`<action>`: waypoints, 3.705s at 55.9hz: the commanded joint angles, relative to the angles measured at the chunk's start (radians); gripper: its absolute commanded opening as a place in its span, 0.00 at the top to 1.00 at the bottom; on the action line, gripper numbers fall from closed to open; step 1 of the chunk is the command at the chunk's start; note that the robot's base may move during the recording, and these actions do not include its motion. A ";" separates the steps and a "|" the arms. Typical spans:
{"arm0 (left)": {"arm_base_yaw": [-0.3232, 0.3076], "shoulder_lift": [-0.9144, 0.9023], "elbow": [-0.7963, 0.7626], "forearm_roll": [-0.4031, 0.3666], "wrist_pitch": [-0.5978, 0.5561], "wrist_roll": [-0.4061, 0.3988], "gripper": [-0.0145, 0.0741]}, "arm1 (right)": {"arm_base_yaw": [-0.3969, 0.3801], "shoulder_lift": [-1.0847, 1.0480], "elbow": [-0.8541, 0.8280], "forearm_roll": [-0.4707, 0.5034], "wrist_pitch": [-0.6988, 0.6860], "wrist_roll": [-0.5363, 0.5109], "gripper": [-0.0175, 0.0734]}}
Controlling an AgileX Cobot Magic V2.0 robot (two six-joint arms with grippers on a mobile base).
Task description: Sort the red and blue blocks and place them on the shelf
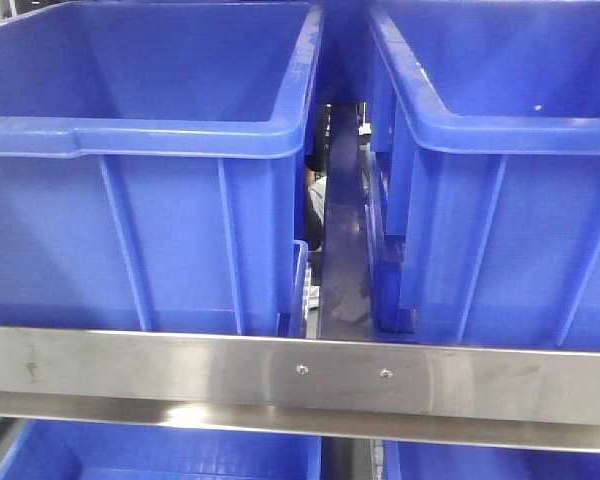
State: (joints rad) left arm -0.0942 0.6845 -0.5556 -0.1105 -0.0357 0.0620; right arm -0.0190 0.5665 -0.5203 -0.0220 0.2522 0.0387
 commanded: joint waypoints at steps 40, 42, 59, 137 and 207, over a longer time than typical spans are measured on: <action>-0.271 0.600 -0.138 -0.032 -0.380 -0.004 0.50 | 0.057 0.532 -0.162 -0.012 -0.366 0.000 0.39; -0.271 0.600 -0.138 -0.032 -0.380 -0.004 0.50 | 0.057 0.539 -0.162 -0.012 -0.364 0.000 0.39; -0.271 0.600 -0.241 -0.032 -0.215 -0.004 0.22 | 0.057 0.542 -0.167 -0.003 -0.350 0.000 0.11; -0.138 0.122 -0.093 -0.030 0.062 -0.004 0.74 | 0.057 0.024 0.070 -0.064 -0.296 0.000 0.74; -0.061 -0.526 0.123 0.042 0.347 -0.007 0.74 | 0.057 -0.367 0.102 0.085 0.048 -0.001 0.74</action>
State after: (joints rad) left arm -0.1557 0.1495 -0.4065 -0.0630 0.3895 0.0620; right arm 0.0376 0.1910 -0.3879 0.0607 0.3846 0.0387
